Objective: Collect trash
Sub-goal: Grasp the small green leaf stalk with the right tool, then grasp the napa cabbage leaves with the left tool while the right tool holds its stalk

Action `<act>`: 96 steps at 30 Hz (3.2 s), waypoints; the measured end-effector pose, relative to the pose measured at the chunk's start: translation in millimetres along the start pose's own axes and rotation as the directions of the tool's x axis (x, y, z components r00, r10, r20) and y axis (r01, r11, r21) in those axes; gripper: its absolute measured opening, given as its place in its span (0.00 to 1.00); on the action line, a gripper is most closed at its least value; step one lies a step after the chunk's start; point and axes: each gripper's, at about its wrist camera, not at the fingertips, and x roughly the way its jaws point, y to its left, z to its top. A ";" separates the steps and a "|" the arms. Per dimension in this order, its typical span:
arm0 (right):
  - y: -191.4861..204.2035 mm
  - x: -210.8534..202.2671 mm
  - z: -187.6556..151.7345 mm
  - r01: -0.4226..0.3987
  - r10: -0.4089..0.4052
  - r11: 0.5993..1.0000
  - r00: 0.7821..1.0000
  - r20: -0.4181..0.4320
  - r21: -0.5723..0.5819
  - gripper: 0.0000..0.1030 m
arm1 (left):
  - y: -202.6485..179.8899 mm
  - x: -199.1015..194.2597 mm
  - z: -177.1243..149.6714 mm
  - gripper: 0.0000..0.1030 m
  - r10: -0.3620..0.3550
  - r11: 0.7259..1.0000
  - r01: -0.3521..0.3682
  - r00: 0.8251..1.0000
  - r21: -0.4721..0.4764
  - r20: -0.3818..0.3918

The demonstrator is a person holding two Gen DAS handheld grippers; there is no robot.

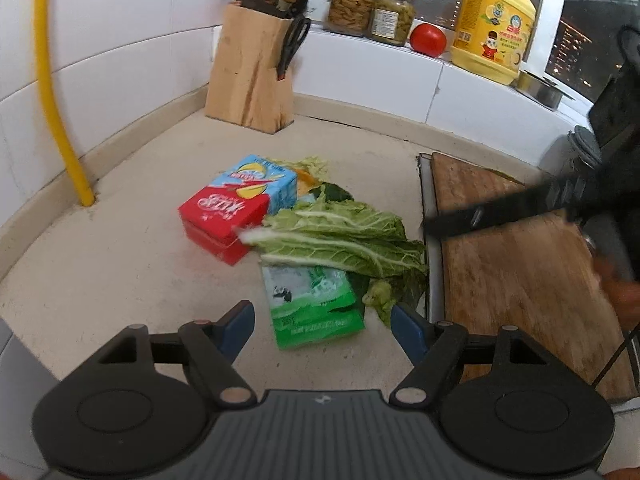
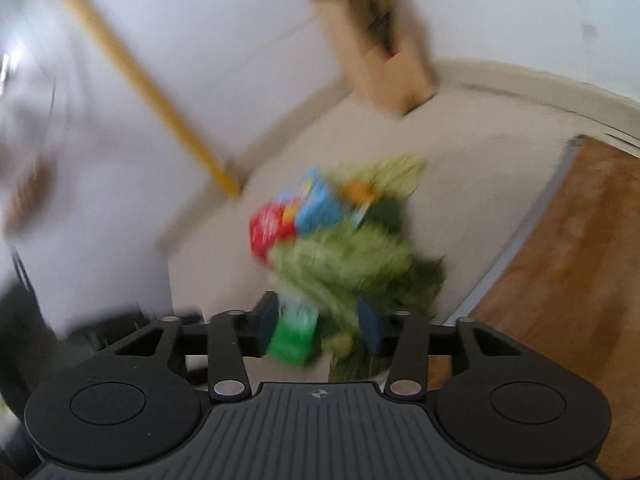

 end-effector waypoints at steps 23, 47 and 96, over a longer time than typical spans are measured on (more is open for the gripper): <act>25.9 73.1 -24.3 0.184 -0.265 0.904 0.949 -0.168 -0.387 0.55 | 22.7 -15.8 -37.1 0.68 0.018 0.989 -0.018 1.000 -0.145 -0.003; -23.7 -0.8 -7.3 0.049 -0.047 0.999 0.996 -0.069 0.024 0.06 | -49.6 73.9 56.5 0.68 0.015 0.664 0.082 0.992 0.743 -0.123; -3.9 25.9 -9.6 0.096 -0.094 0.995 0.991 -0.090 0.019 0.12 | 45.0 -24.8 26.4 0.19 -0.189 0.967 0.184 0.982 -0.176 -0.012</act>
